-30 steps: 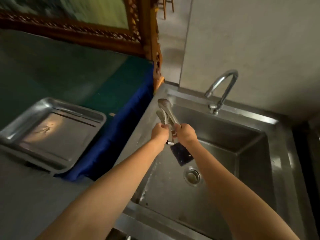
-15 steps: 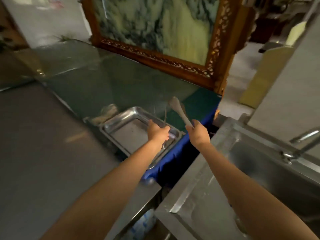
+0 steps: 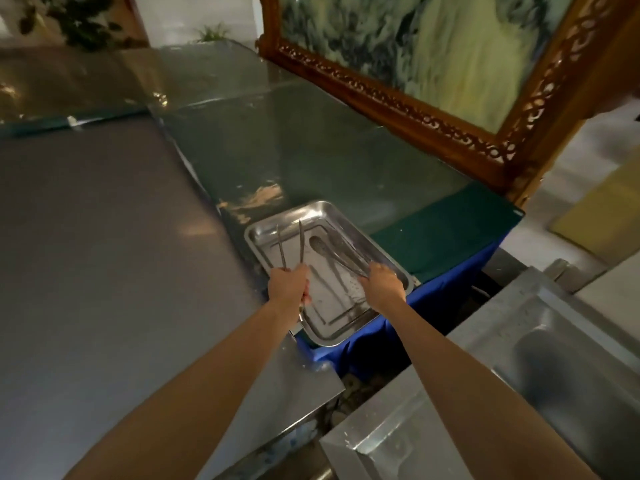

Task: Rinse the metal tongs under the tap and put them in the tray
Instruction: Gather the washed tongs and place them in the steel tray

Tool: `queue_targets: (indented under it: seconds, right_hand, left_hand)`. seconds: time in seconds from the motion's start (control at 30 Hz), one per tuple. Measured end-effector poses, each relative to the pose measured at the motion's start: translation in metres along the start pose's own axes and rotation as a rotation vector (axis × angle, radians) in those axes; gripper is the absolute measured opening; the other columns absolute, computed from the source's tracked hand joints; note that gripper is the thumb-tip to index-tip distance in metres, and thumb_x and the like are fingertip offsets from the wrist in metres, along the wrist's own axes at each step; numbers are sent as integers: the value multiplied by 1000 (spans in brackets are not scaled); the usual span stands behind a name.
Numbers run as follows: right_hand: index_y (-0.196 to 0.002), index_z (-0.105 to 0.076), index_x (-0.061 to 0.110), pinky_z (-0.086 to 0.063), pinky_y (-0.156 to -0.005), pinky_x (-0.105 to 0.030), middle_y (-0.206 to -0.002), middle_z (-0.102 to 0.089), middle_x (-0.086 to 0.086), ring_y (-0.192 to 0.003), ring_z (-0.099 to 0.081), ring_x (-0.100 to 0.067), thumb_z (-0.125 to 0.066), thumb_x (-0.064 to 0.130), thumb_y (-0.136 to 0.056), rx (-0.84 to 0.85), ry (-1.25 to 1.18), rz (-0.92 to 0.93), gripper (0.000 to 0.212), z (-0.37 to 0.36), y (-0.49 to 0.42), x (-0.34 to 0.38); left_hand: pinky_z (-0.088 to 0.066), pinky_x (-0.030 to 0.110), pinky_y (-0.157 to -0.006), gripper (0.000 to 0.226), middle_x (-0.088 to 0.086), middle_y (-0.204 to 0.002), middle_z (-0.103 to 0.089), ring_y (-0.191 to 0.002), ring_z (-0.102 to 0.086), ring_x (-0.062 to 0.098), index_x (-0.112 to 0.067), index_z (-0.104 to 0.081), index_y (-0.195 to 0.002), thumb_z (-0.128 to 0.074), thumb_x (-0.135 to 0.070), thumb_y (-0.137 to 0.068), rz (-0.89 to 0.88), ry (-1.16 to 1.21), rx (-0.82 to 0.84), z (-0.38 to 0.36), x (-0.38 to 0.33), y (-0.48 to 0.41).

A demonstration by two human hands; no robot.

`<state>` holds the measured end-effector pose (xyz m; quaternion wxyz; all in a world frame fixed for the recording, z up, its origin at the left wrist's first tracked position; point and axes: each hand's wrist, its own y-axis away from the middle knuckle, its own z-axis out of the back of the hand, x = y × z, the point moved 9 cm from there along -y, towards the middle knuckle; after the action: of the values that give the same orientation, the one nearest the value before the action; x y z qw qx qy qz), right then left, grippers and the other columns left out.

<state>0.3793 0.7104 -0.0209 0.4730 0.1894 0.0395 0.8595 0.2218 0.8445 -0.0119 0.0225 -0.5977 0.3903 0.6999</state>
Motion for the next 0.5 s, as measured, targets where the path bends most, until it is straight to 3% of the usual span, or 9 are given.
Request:
queue_targets:
  seconds: [0.13,0.27,0.4,0.5]
  right_hand:
    - [-138,-31,2,-40,-104,-41,-143,-39,-16,-131,-38,-29,-37,34,-99,14,106,12,51,-13,-19,-11]
    - [-137,-33,6,-36,-103,-41,-143,-39,-12,-132,-36,-28,-39,37,-97,-8,117,52,50,-23,-38,-19]
    - [-134,-34,4,-36,-102,-40,-140,-40,-13,-128,-38,-28,-40,33,-97,-5,155,30,47,-32,-53,-25]
    - [-134,-34,2,-37,-102,-38,-139,-41,-15,-126,-39,-28,-39,33,-97,12,157,8,49,-38,-56,-28]
  left_hand:
    - [-32,25,-42,11,4,-61,-43,-48,-37,13,-6,-45,-90,-46,-17,-92,41,90,-37,-4,15,-7]
    - [-29,19,-35,23,3,-61,-43,-48,-34,12,-10,-48,-83,-32,-19,-97,134,194,-88,-14,29,-13]
    - [-34,20,-39,18,5,-67,-50,-51,-40,12,-10,-48,-104,-32,-17,-100,170,209,-155,-22,36,-17]
    - [-42,22,-45,13,6,-72,-52,-57,-45,13,-12,-42,-109,-34,-17,-100,167,237,-144,-31,38,-19]
